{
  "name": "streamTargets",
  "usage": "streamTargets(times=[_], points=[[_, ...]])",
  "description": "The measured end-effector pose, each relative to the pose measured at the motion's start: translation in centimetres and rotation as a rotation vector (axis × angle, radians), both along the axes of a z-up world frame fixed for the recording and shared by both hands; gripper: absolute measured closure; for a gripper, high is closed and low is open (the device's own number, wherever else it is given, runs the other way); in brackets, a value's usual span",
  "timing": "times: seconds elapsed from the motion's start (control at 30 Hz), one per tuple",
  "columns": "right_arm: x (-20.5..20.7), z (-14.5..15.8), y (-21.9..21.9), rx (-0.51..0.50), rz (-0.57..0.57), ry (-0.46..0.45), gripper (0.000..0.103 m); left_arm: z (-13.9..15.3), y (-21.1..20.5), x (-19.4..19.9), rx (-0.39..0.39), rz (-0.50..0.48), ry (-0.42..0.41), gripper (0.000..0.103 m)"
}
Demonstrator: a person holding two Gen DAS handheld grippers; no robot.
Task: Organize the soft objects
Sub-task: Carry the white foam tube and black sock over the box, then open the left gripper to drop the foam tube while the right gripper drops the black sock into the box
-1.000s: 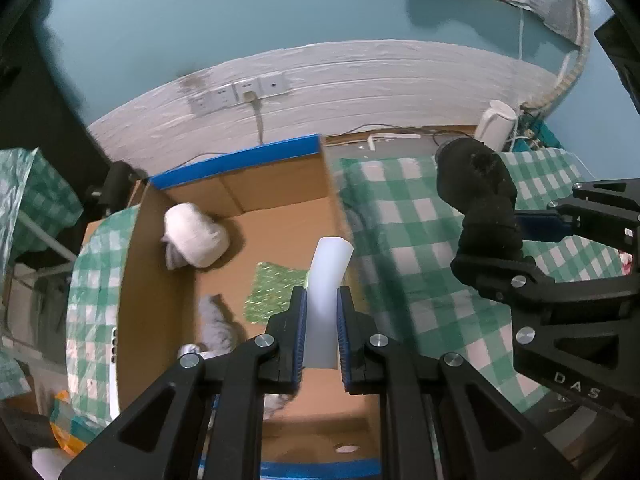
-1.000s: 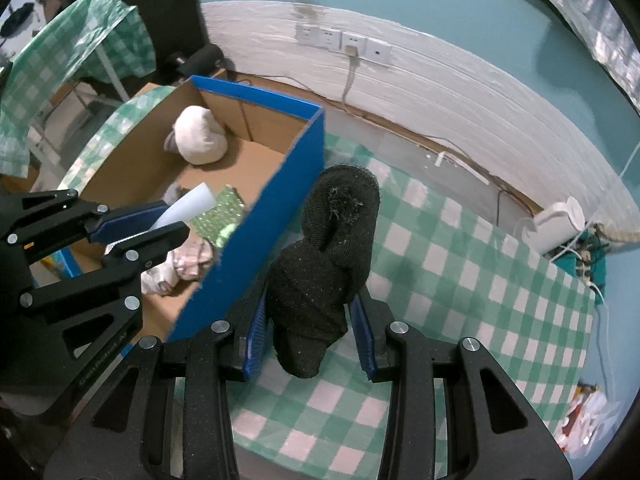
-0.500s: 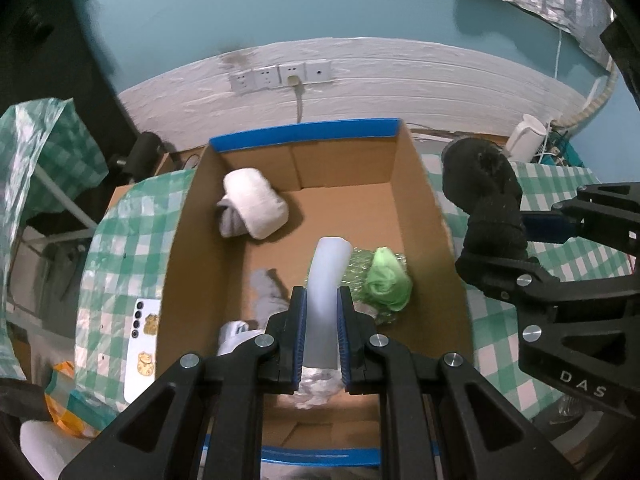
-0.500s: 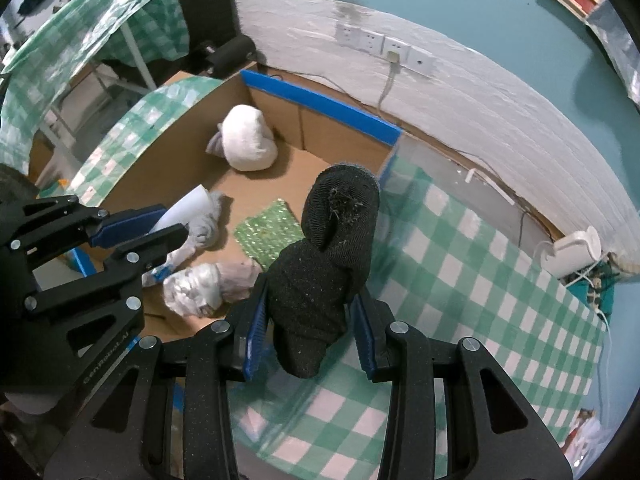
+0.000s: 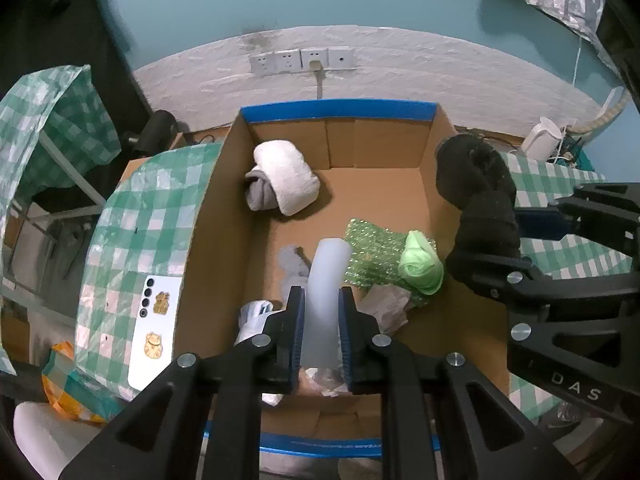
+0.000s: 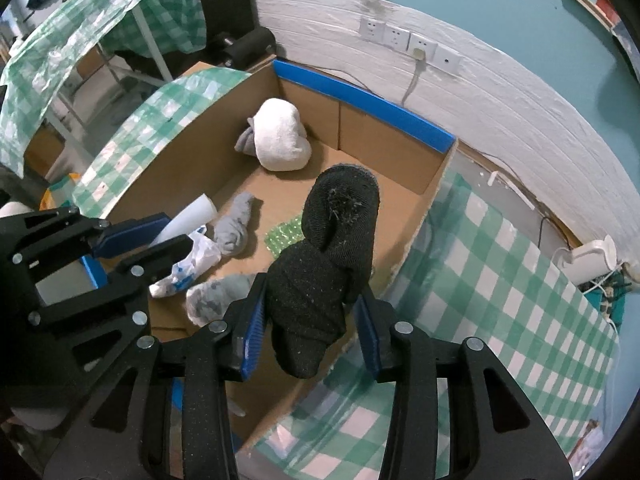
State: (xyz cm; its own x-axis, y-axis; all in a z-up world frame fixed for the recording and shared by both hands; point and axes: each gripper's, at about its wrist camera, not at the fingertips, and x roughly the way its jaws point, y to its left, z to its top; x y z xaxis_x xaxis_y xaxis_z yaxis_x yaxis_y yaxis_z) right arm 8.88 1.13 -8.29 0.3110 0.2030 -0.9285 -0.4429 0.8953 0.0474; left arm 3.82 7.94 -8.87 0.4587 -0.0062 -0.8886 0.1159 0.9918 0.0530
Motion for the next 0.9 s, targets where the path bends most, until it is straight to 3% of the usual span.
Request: streamTargets(times=[0.1,0.2,0.4,0.6,0.73,0.9], points=[[-0.1,0.0,0.3,0.001,0.004,-0.011,0.059,-0.2,0.4,0.0,0.008,0.021,0.005,0.064],[0.0,0.0,0.3,0.002,-0.005,-0.011,0.052,0.1,1.0,0.0,-0.006,0.039,0.001,0.056],[-0.1,0.7,-0.2,0.016,-0.031,-0.028,0.040,0.9,1.4,-0.2,-0.012,0.056,-0.016,0.050],[-0.5,1.8,-1.2,0.022,-0.058,-0.052,0.038,2.1,1.2,-0.9,0.007,0.045,-0.049,0.037],[-1.1,2.7,-2.3,0.020,-0.085,-0.072,0.038,3.2,1.2,-1.5,0.022,0.042,-0.075,0.034],[-2.1,4.3,-3.7,0.011,-0.110,-0.107,0.036,4.5,1.2,-2.1,-0.001,0.040,-0.100,0.024]])
